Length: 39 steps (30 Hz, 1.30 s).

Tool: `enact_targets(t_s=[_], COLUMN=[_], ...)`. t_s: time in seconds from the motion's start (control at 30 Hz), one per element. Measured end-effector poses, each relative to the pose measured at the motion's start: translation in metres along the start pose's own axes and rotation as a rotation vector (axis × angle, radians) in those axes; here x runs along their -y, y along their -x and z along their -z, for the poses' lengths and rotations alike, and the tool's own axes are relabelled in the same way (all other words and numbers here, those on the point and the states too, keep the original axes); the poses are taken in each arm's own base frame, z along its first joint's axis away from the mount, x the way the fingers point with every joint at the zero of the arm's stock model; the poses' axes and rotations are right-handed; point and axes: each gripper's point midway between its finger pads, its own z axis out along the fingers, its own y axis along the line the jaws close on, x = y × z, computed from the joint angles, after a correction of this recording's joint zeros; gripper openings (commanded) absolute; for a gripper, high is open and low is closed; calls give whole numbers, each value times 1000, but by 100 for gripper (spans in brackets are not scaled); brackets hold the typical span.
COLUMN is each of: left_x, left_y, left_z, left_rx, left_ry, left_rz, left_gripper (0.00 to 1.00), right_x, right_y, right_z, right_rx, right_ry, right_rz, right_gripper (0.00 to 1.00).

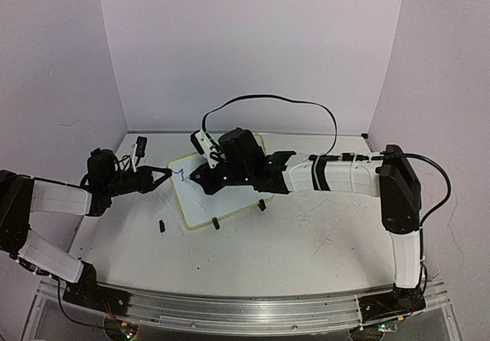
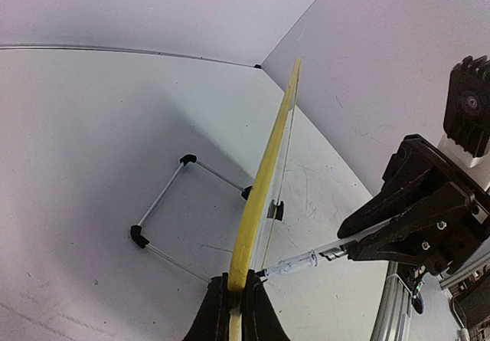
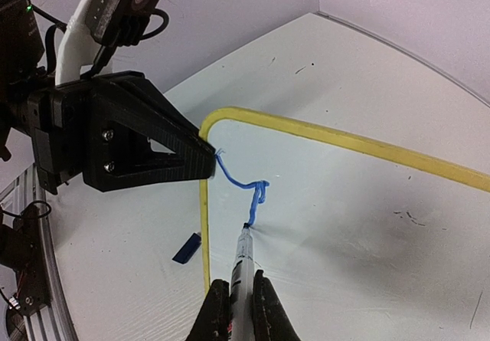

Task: Write a sentence on the whiteboard
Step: Write on the whiteboard with the whiteboard marker without the cap.

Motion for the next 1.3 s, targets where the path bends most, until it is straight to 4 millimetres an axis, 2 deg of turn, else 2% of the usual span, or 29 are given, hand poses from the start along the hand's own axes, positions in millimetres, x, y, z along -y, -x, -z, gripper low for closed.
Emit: enact_targets(t_s=[0.13,0.4,0.77,1.1,1.3], left_x=[0,0,0,1,1], left_y=[0,0,0,0,0], left_z=[0,0,0,0,0], left_rx=[0,-1,-1,-2,-1], left_ry=[-1,-2,-2,-6,-6], left_rz=[0,0,0,0,-1], left_gripper=[0,0,0,0,0], right_x=[-2,-9,-10,-14,-12], right_y=[5,31,12,12,7], right_z=[1,6,2,0,-10], right_rx=[7,57,12,8,-3], right_ry=[3,22,43,65,63], right_rz=[0,1,-1,-2,-3], right_gripper=[0,0,0,0,0])
